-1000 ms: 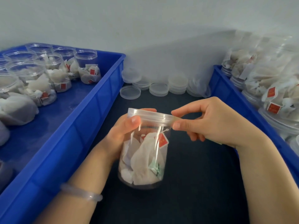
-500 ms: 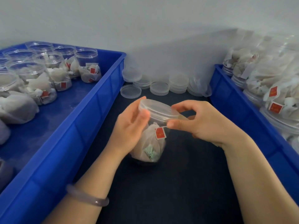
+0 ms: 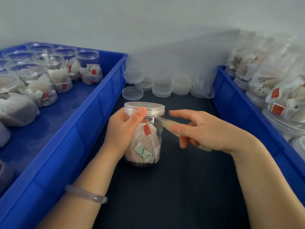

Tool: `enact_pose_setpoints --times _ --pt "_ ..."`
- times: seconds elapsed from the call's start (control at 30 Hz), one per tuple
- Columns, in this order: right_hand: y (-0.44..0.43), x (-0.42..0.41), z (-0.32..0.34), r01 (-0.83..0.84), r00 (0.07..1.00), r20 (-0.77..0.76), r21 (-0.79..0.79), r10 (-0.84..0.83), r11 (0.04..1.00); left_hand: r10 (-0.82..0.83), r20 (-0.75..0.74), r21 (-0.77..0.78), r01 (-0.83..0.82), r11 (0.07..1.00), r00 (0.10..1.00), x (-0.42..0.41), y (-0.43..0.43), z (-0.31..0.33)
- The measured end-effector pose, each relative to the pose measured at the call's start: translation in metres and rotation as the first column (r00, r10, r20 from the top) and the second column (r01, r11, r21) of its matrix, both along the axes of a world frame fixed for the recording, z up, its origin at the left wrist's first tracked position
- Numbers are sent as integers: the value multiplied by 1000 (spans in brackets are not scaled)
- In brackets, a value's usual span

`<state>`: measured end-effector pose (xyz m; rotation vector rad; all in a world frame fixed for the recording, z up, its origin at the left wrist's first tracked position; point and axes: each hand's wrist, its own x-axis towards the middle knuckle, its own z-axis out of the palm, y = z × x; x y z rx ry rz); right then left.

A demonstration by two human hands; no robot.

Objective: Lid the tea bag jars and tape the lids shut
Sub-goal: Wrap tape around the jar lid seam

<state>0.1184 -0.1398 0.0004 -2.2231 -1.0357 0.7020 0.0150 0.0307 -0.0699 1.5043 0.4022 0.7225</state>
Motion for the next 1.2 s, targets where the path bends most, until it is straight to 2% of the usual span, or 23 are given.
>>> enact_pose_setpoints --times 0.17,0.33,0.43,0.53,0.6,0.67,0.73,0.77,0.87,0.93,1.03,1.2 --pt "-2 1 9 20 993 116 159 -39 987 -140 16 -46 141 989 990 -1 -2 3" --pt "0 2 7 36 981 181 203 -74 978 -306 55 -88 310 947 951 -5 -3 5" --pt "0 2 7 -23 978 207 210 -22 977 -453 126 -110 466 878 883 -7 -3 7" --pt "6 -3 5 -164 979 152 215 133 963 -536 189 -141 563 814 823 -11 -2 5" --pt "10 -8 2 -202 979 44 253 197 946 -520 169 -212 546 811 837 -11 -3 5" --pt "11 -8 0 -139 979 -102 304 177 943 -413 145 -226 436 871 899 -8 -5 5" --pt "11 -6 1 -76 979 -152 343 135 936 -184 132 -108 199 974 974 -3 -4 3" --pt "10 -5 1 -57 986 -128 339 106 939 -118 128 -44 125 991 985 -2 -4 5" --pt "12 -6 -1 -72 996 63 244 59 967 -170 40 183 160 970 985 -2 -6 5" --pt "12 -9 -1 -149 982 137 140 129 979 -150 0 248 145 958 989 -1 -4 1" --pt "4 -11 6 -198 979 51 68 195 978 -201 4 185 197 963 980 -2 4 0" --pt "-3 -11 19 -110 994 14 120 109 987 -310 76 -27 313 949 948 -6 10 1"
